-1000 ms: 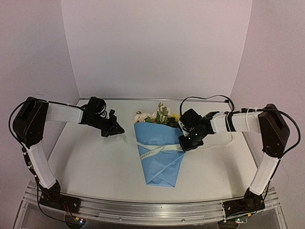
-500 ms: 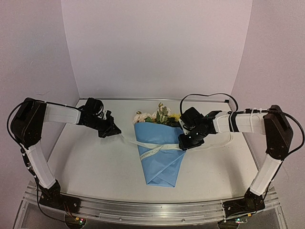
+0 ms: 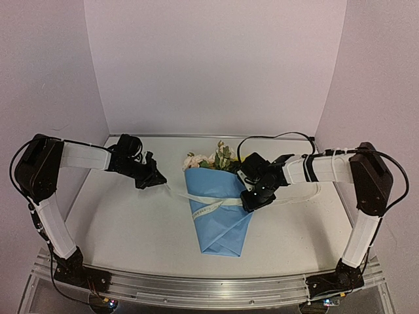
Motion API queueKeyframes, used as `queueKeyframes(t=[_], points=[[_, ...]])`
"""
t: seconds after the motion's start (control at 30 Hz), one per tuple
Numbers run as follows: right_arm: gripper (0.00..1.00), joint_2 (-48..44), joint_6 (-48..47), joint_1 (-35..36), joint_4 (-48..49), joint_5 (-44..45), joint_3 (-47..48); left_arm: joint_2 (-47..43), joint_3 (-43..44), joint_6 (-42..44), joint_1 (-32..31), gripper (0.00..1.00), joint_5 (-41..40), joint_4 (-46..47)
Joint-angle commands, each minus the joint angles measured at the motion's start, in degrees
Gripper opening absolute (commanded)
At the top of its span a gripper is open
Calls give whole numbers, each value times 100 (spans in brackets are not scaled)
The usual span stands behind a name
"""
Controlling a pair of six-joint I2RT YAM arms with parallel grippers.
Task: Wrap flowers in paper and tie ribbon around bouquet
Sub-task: Tie the ribbon around the folded bouquet.
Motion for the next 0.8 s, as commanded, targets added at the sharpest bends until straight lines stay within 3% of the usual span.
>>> queueKeyframes(t=[0.0,0.33,0.77], points=[[37,71,-53,18,-132,319,305,-281,18,23,20,0,-43,80],[0,-152,228,18,-268,523,249,-415,-109,-36,67,0,-260,42],[0,-290,919,-234,-764,812,183,-1202,-1100,-446,446,0,-1757,-373]])
